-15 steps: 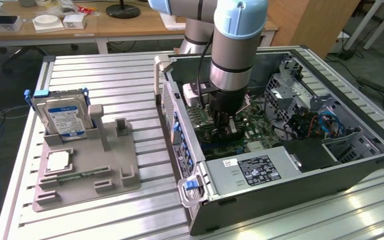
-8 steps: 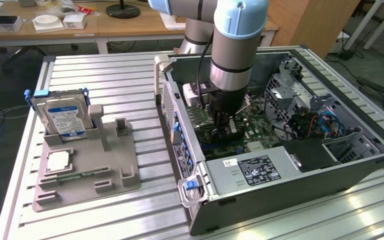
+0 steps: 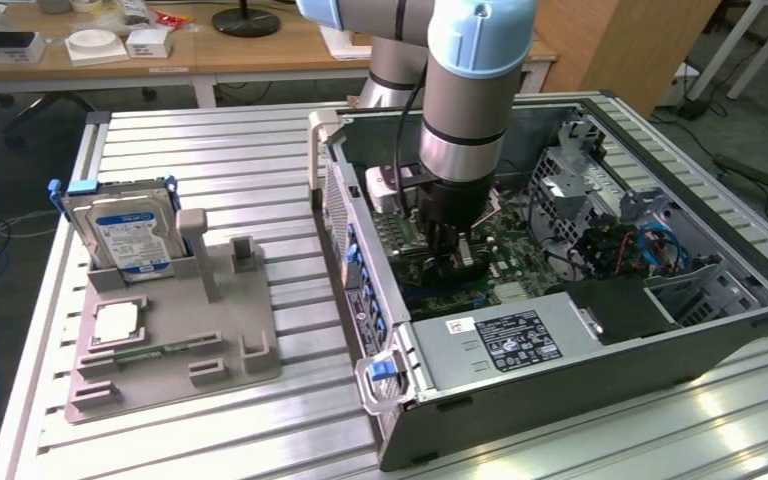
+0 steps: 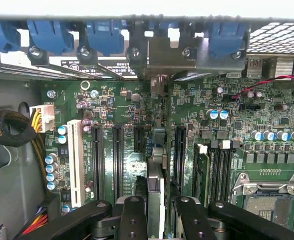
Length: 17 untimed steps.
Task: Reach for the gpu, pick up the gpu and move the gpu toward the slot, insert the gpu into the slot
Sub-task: 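Insert the gpu into the slot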
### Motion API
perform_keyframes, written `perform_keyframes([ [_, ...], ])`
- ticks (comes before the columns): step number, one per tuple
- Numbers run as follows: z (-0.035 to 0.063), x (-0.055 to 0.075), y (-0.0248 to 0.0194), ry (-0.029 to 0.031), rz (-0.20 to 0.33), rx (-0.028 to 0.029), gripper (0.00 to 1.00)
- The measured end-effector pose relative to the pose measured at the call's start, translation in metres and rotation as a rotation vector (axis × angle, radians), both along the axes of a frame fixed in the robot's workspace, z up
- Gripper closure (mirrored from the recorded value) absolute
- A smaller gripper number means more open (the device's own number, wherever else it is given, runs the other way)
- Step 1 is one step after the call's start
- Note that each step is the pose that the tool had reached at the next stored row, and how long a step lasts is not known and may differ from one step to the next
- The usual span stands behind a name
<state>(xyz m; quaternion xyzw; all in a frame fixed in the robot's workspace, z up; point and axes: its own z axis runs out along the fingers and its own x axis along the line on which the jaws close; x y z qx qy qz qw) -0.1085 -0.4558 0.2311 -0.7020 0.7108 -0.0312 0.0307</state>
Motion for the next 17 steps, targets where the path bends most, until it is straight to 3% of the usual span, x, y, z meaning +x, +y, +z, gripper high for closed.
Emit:
perform_keyframes([
  [3, -0.0008, -0.0005, 0.0003, 0.0013, 0.0, 0.0033, 0.73],
  [5, -0.0005, -0.0004, 0.0003, 0.0005, -0.001, 0.0016, 0.67],
  [17, 0.0003, -0.0001, 0.0001, 0.0011, 0.0, 0.0008, 0.67],
])
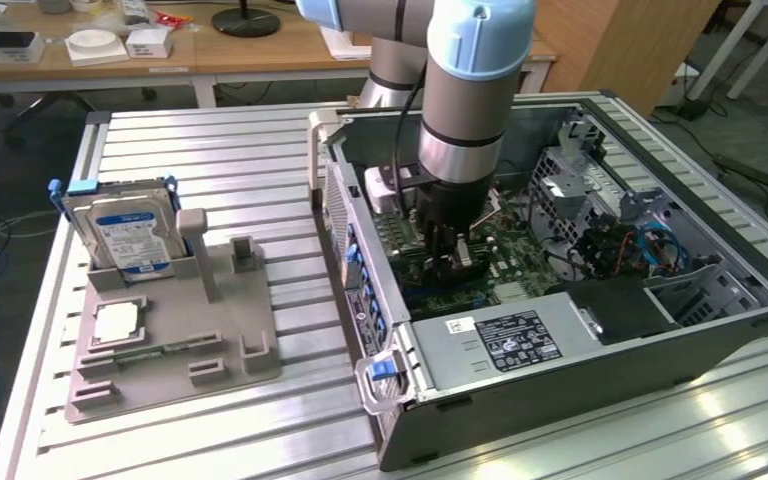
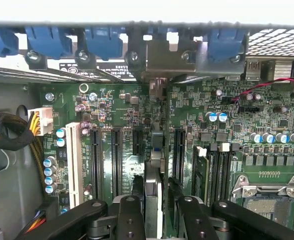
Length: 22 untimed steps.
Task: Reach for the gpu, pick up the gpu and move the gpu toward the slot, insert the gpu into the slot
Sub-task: 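Insert the gpu into the slot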
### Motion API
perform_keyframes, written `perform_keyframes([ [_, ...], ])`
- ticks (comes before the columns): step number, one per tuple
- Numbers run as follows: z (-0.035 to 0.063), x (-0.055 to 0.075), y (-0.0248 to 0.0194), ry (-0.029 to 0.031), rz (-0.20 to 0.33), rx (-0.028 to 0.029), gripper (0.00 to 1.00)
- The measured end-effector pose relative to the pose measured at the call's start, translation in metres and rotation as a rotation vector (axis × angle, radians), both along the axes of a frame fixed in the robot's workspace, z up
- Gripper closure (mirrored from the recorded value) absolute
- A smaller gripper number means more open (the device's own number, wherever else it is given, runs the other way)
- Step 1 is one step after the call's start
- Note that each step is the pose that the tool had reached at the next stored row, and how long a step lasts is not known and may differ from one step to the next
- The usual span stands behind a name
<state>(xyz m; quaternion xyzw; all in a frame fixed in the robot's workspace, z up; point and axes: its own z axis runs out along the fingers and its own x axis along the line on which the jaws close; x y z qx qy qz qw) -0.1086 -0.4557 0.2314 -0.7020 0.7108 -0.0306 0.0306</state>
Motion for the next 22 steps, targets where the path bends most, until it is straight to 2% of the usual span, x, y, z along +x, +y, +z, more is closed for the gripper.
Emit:
perform_keyframes([
  [14, 0.0026, 0.0001, 0.0, 0.0004, 0.0, 0.0003, 0.67],
  [15, 0.0027, 0.0006, 0.0, 0.0027, 0.0, 0.0005, 0.67],
  [18, 0.0026, 0.0025, 0.0, 0.0158, 0.0, 0.002, 0.67],
  [22, 0.0027, 0.0048, 0.0, 0.028, 0.0, 0.0022, 0.67],
])
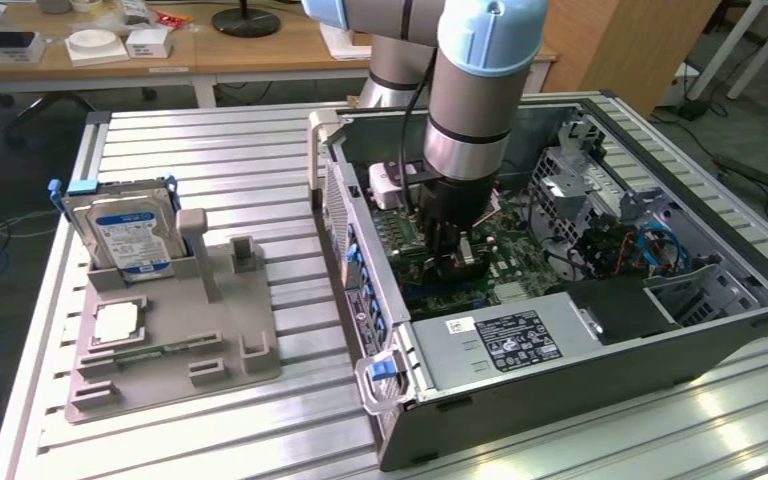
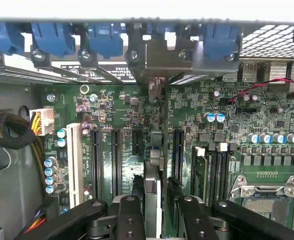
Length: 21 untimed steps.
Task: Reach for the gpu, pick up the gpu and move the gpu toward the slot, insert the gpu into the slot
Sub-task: 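Insert the gpu into the slot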
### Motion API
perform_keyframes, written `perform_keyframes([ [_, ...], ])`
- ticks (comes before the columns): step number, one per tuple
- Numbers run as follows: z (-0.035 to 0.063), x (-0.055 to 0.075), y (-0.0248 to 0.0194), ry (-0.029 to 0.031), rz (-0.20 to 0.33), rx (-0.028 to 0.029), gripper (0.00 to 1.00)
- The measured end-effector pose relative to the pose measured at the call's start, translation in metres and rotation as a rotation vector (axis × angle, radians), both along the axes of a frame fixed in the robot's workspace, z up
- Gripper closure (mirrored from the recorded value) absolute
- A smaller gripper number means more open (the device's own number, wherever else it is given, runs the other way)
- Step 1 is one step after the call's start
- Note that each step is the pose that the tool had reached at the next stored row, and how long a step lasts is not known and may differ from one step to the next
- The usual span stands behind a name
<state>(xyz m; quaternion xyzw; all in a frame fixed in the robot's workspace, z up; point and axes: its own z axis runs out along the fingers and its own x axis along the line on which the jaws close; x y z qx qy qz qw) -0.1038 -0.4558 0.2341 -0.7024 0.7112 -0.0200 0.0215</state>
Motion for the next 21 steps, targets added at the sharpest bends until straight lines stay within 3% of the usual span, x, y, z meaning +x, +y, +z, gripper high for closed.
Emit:
perform_keyframes([
  [9, 0.0, 0.0027, 0.0, 0.0171, 0.0, 0.0, 0.67],
  [16, 0.0, 0.0049, 0.0, 0.0352, 0.0, -0.0001, 0.67],
  [21, 0.0, 0.005, 0.0, 0.037, 0.0, 0.0, 0.67],
])
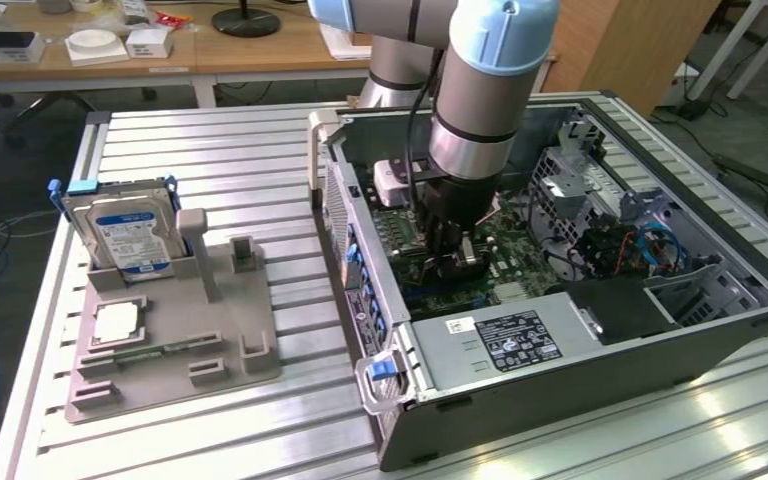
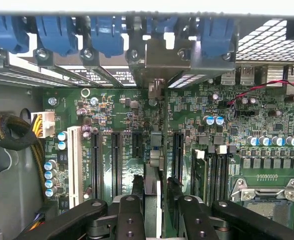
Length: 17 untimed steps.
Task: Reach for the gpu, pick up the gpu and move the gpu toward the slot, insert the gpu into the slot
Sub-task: 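Insert the gpu into the slot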
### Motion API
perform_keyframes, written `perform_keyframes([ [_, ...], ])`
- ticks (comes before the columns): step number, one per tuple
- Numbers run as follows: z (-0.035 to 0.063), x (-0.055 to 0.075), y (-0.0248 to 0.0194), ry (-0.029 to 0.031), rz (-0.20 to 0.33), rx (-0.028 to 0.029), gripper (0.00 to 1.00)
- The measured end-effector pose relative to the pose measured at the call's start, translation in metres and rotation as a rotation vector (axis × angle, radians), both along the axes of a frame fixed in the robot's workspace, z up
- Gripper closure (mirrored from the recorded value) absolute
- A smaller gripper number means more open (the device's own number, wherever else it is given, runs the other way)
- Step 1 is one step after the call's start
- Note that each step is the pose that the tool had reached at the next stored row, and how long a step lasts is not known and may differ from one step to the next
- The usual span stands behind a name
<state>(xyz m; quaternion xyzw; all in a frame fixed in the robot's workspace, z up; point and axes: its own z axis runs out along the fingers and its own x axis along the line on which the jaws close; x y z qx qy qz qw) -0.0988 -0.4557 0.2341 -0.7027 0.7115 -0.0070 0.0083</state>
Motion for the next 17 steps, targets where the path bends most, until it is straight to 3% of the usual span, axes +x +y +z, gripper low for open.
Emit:
perform_keyframes([
  [17, 0.0, 0.0, 0.0, 0.0, 0.0, 0.0, 0.72],
])
